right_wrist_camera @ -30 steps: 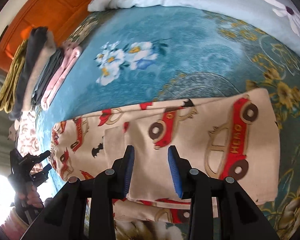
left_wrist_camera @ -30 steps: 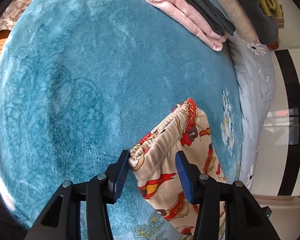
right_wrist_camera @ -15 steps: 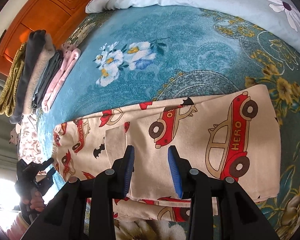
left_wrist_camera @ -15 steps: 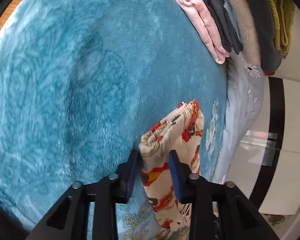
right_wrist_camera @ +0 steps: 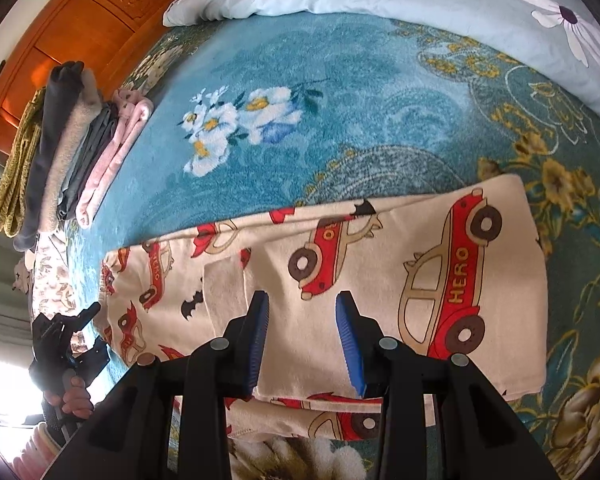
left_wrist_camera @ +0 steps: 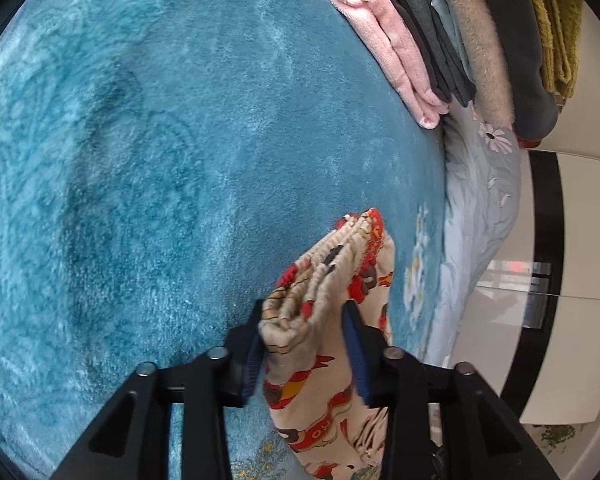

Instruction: Fold clothes

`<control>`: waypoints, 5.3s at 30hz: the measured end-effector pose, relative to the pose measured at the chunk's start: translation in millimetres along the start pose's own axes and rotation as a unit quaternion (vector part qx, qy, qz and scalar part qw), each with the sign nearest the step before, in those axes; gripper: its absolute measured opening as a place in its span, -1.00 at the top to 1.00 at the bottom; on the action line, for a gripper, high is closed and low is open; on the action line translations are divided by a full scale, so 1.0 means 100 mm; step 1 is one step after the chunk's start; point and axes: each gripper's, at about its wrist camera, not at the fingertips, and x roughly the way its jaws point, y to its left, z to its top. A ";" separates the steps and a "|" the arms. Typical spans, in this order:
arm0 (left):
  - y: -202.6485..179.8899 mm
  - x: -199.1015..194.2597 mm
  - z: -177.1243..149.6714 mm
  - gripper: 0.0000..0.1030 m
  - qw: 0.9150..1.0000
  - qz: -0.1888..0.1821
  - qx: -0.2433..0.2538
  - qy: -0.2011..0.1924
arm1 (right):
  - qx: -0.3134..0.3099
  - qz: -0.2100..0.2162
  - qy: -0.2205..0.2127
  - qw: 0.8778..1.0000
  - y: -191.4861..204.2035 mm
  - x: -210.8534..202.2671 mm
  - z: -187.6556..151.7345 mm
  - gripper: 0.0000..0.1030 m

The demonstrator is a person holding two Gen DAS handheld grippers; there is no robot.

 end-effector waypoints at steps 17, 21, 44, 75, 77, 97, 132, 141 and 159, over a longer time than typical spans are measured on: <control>-0.16 -1.05 0.31 0.64 0.989 0.058 0.049 -0.125 | -0.002 0.007 0.003 1.000 0.04 0.00 -0.15 0.28; -0.78 -1.01 0.09 0.63 0.982 0.045 0.149 -0.107 | 0.004 0.018 0.013 1.000 0.08 0.10 -0.18 0.28; -1.86 0.84 -2.01 0.25 0.884 0.066 0.397 0.236 | 0.070 0.055 -0.016 0.996 -0.54 -0.04 -0.16 0.28; -0.84 0.41 -1.27 -0.21 0.926 0.216 0.271 0.153 | -0.033 0.120 0.072 0.990 0.21 0.42 -0.37 -0.07; -0.83 0.38 -1.24 -0.21 0.930 0.208 0.263 0.153 | -0.028 0.122 0.065 0.990 0.24 0.40 -0.37 0.09; -1.13 0.40 -1.47 -0.25 0.921 0.115 0.313 0.202 | -0.079 0.028 0.008 0.996 -0.05 -0.27 0.13 0.69; -1.25 0.79 -1.94 -0.25 0.853 0.157 0.440 0.232 | -0.078 0.006 0.054 0.995 -0.12 0.29 0.06 0.61; -1.35 0.50 -1.72 -0.25 0.878 0.117 0.421 0.196 | -0.068 0.017 0.043 0.997 -0.09 0.25 0.05 0.56; -1.02 0.88 -1.11 -0.25 0.921 0.169 0.292 0.193 | 0.025 0.027 0.046 0.998 -0.68 0.15 -0.15 -0.08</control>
